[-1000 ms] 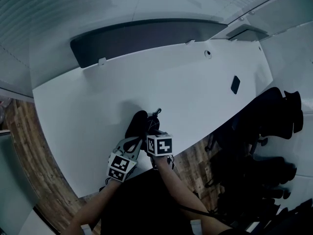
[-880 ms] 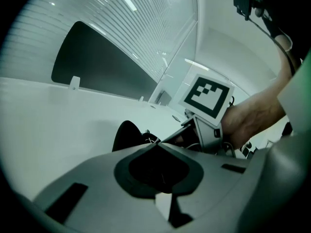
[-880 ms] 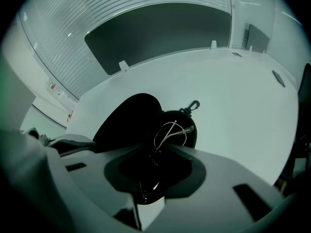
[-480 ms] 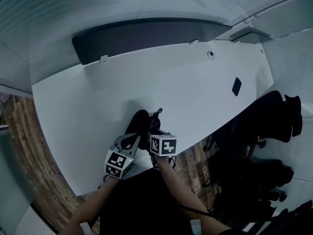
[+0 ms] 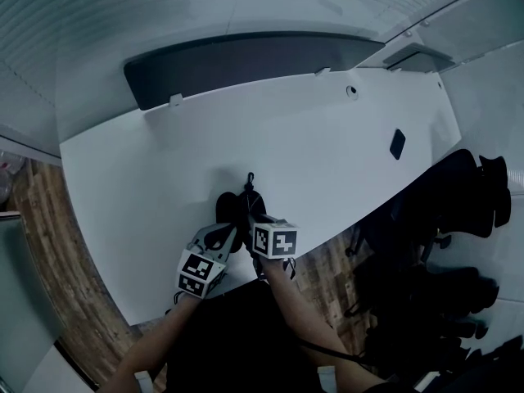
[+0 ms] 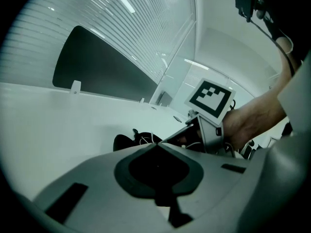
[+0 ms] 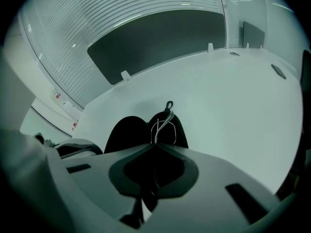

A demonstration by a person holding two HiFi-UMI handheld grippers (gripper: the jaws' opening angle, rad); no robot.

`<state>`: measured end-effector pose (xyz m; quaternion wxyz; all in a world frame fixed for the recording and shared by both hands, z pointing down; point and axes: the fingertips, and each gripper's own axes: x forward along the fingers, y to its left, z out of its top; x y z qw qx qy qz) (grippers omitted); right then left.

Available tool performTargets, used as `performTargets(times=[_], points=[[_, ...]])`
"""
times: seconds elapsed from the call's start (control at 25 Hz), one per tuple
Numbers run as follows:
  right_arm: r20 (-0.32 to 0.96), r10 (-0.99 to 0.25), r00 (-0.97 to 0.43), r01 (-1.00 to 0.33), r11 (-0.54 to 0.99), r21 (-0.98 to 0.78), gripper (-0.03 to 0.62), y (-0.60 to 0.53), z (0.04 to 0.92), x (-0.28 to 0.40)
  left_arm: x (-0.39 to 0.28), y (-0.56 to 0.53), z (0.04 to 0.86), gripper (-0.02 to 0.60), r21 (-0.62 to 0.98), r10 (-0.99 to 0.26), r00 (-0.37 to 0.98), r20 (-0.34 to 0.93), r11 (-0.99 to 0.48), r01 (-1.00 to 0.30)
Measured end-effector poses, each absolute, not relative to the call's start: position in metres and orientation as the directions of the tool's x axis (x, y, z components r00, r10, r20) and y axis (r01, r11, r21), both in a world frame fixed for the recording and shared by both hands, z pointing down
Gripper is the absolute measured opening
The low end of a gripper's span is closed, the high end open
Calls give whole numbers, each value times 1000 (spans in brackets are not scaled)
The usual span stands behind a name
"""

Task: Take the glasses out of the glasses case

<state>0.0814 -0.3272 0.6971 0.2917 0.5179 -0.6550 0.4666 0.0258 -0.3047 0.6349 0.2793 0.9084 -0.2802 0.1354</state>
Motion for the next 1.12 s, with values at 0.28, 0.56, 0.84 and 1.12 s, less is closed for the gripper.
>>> performTargets(times=[0.28,0.56,0.84,1.12], points=[[846,-427,-320,-943,62,-326,15,-325,687,79,23,-302,630,11,413,-450,797,403,-688,-597],[820,-460,-339,-936,76,-344,15,-329,674,75,26,-299,626,11,399,-447,801,399,-701,-590],[795,-490,-359,-929,103,-356,15,-325,662,69,21,-295,622,11,389,-457,793,403,-699,-600],[753,-526,-395,-913,134,-386,15,-321,644,64,22,-289,618,11,384,-460,793,400,-702,-600]])
